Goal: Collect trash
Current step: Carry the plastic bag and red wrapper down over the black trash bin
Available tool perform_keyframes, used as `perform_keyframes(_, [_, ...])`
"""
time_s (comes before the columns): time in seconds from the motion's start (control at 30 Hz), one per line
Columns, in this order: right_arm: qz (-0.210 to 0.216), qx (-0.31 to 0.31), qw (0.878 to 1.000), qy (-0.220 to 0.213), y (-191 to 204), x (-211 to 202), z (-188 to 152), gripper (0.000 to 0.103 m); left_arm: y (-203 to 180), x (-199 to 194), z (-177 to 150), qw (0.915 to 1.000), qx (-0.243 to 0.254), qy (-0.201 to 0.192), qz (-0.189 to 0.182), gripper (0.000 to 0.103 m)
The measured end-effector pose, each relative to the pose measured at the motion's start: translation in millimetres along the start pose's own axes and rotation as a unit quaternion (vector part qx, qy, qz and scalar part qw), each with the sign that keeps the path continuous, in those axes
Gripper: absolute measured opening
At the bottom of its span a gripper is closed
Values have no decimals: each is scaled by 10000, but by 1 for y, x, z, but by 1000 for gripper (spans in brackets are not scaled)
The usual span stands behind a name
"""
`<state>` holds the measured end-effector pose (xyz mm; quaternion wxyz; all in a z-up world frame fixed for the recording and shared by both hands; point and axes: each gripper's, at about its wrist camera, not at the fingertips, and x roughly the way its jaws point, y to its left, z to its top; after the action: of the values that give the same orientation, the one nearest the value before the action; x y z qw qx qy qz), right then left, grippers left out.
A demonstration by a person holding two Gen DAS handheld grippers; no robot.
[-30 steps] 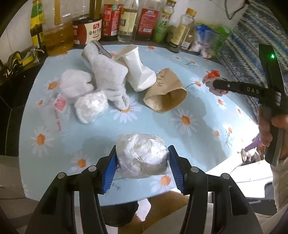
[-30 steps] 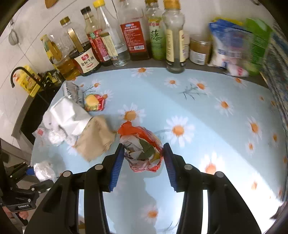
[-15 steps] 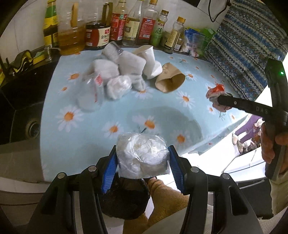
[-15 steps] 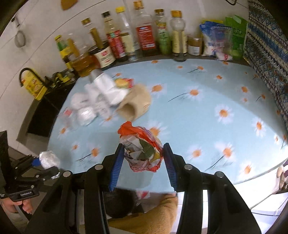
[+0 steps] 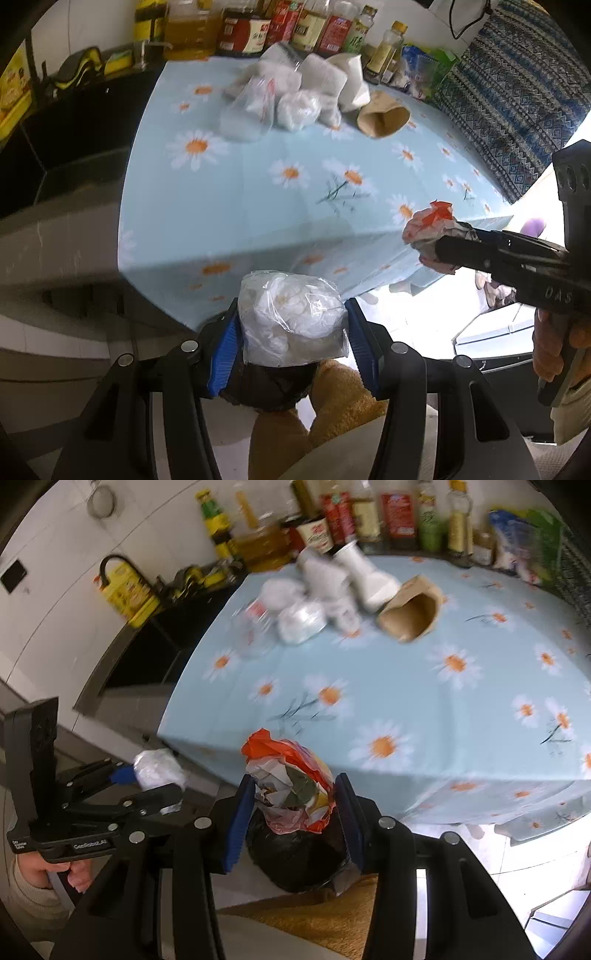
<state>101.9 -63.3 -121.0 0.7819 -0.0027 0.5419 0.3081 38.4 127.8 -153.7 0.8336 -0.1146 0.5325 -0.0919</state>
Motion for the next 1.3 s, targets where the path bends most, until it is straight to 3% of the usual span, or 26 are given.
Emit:
perform_keyframes(0.37, [196, -97, 9977, 639, 12, 52, -37, 46, 33, 41, -40, 9974, -456, 558, 52, 53])
perform_keyframes(0.47, [36, -205, 9967, 786, 15, 69, -47, 46, 38, 54, -49, 9961, -523, 707, 63, 53])
perform_keyframes(0.7, [126, -71, 9932, 1156, 6, 114, -74, 46, 54, 96, -71, 9890, -884, 1186, 40, 53])
perform_keyframes(1.0, [214, 293, 9877, 1522, -16, 158, -91, 46, 60, 140, -96, 9827, -805, 1635, 341, 53])
perform_keyframes(1.3, [359, 716, 9833, 1635, -31, 179, -99, 46, 63, 161, -104, 9798, -871, 1781, 257, 53])
